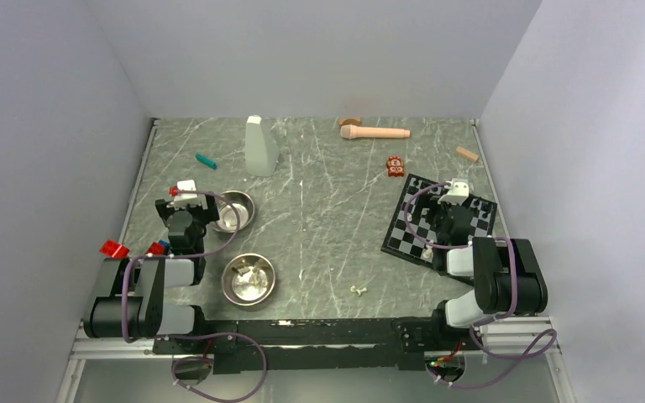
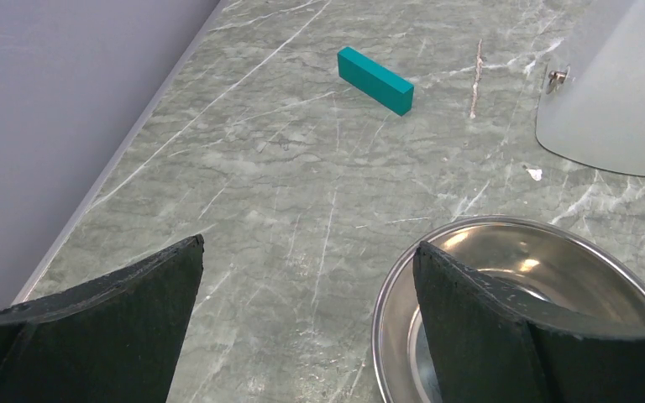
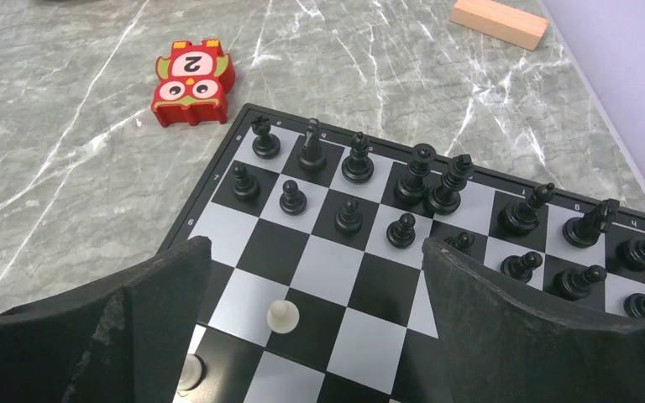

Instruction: Set up the chess pieces on the board

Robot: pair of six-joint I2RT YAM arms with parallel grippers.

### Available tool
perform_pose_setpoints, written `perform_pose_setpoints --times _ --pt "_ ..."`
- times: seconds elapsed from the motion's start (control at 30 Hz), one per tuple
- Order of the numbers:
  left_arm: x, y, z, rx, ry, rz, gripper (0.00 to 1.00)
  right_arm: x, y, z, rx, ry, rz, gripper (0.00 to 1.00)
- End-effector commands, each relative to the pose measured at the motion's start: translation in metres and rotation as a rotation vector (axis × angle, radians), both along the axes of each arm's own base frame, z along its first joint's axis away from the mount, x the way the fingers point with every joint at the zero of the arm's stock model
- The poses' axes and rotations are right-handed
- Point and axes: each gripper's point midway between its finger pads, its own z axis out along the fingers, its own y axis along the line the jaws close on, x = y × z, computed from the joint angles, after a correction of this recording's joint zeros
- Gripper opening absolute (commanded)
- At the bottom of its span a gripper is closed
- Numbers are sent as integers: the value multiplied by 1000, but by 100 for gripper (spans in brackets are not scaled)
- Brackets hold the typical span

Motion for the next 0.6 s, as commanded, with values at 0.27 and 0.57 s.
perform_pose_setpoints --times 0.27,0.57 --pt "6 2 27 6 -91 16 99 11 -2 21 26 -62 -28 100" --pt "-2 20 85 -174 -51 195 99 37 10 112 165 39 -8 100"
